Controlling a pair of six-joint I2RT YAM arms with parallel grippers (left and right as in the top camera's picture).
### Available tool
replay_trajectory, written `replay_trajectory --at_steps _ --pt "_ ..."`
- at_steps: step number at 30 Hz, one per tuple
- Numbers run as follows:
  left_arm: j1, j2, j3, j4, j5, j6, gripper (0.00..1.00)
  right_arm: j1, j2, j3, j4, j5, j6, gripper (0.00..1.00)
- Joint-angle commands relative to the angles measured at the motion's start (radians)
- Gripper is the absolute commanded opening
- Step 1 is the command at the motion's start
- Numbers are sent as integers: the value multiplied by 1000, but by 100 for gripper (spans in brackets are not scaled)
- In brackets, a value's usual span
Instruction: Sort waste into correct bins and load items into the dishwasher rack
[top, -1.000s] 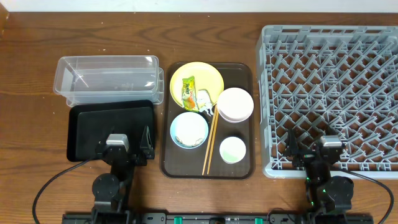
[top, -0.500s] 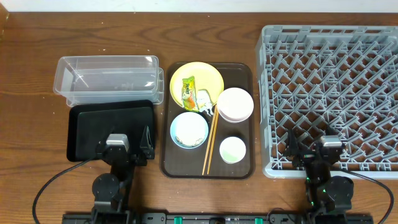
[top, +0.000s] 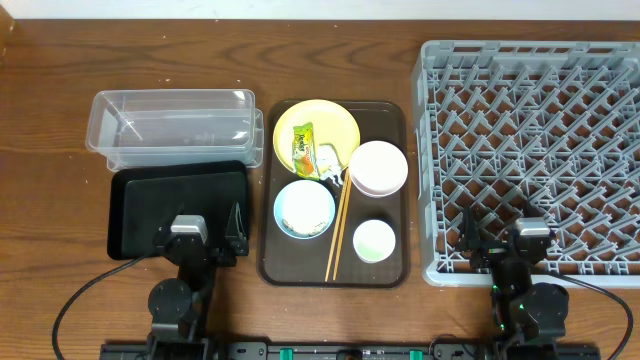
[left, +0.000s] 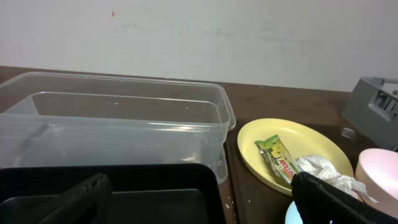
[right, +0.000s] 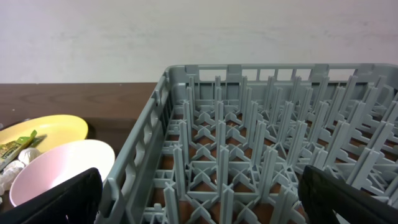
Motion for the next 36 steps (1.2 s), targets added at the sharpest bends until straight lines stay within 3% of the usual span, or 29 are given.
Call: replay_trajectory --at_steps 1,36 --pt "0 -6 -11 -44 3 -5 95 15 0 -2 -3 7 -16 99" --pt "0 28 19 -84 32 -6 95 15 0 2 -4 14 -15 99"
